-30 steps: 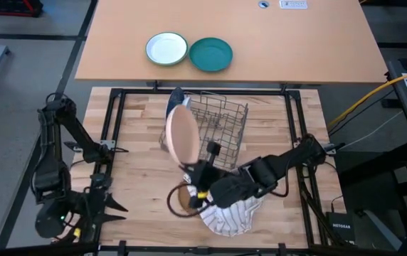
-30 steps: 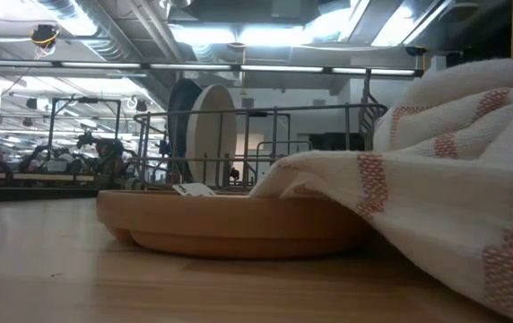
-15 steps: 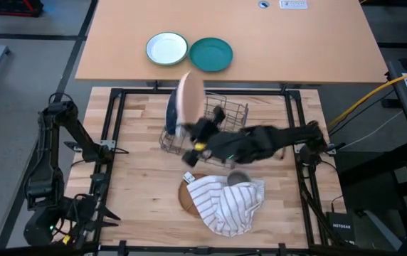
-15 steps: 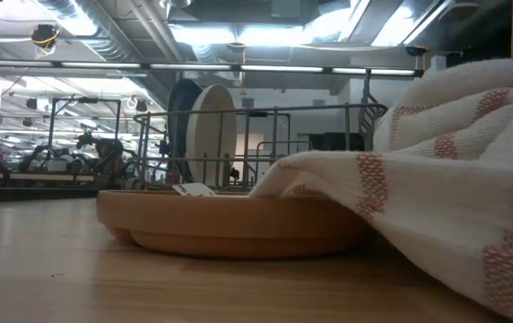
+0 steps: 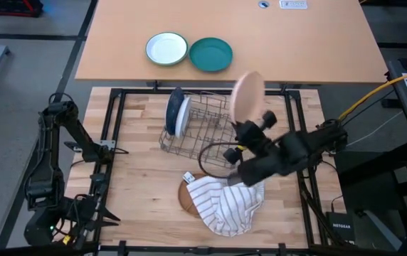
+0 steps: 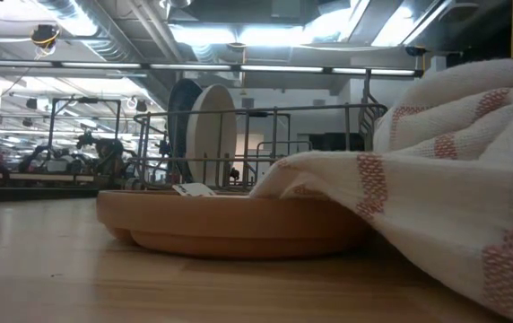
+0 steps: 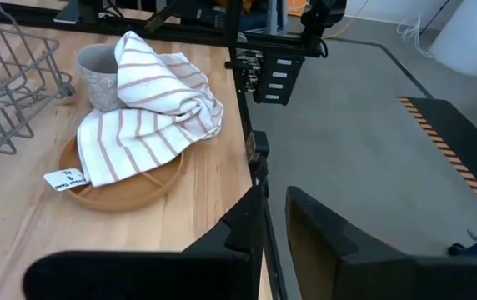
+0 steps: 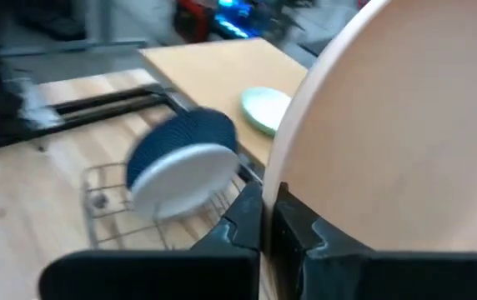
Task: Sort dishes
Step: Put the light orange plate into the dish rack
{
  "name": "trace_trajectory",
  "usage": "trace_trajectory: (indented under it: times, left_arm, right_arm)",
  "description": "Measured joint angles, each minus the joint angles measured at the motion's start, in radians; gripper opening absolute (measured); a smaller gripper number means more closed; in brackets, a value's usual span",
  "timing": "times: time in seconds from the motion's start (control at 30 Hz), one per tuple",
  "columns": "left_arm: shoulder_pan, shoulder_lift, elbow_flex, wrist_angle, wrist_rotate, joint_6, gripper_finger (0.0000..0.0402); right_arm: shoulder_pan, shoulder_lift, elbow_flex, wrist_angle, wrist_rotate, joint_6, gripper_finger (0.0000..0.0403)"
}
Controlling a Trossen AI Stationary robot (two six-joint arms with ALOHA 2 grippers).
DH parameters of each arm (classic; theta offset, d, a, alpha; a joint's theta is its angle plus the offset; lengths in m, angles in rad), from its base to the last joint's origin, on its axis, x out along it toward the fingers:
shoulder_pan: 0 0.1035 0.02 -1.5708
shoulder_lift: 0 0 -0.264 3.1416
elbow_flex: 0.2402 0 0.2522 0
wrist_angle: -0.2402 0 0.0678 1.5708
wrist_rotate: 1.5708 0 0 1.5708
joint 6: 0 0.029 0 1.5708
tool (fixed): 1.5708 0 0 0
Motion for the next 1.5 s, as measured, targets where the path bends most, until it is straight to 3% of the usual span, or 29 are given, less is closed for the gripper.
trace_trajectory:
  times: [0.07, 0.23, 0.47, 0.6, 0.7, 0.87, 0.97, 1.1, 1.3, 1.5]
  left_arm:
    - [0.0, 0.001, 0.0, 0.0, 0.0, 0.003, 0.004]
    - [0.0, 0.002, 0.0, 0.0, 0.0, 0.049, 0.0035]
    - [-0.001, 0.002, 0.0, 0.0, 0.0, 0.044, 0.0037]
    - [-0.001, 0.003, 0.0, 0.0, -0.001, 0.042, 0.0033]
    - [-0.001, 0.003, 0.0, 0.0, -0.001, 0.042, 0.003]
    - [-0.001, 0.003, 0.0, 0.001, -0.001, 0.031, 0.003]
    - [-0.001, 0.003, 0.0, 0.001, -0.001, 0.01, 0.0032]
    - [-0.002, 0.003, 0.0, 0.001, -0.001, -0.016, 0.0031]
    - [-0.002, 0.003, 0.0, 0.001, -0.001, -0.018, 0.0025]
    - [-0.002, 0.003, 0.0, 0.001, -0.001, -0.003, 0.0027]
  right_arm:
    - [0.016, -0.002, -0.083, -0.051, 0.043, 0.168, 0.0008]
    - [0.008, -0.004, -0.323, 0.072, 0.087, 0.368, 0.0008]
    - [-0.017, -0.004, -0.563, 0.507, 0.122, 0.387, 0.0008]
    - [-0.028, -0.005, -0.643, 0.786, 0.083, 0.26, 0.0008]
    - [-0.044, -0.005, -0.688, 1.058, 0.022, 0.054, 0.0008]
    - [-0.112, -0.004, -0.747, 1.589, -0.247, -0.391, 0.0008]
    - [-0.164, 0.008, -0.77, 1.801, -0.355, -0.497, 0.0008]
    - [-0.212, 0.019, -0.821, 1.879, -0.409, -0.473, 0.001]
    - [-0.219, 0.027, -0.897, 1.892, -0.299, -0.377, 0.0008]
    - [-0.238, 0.034, -0.972, 1.926, -0.297, -0.264, 0.0008]
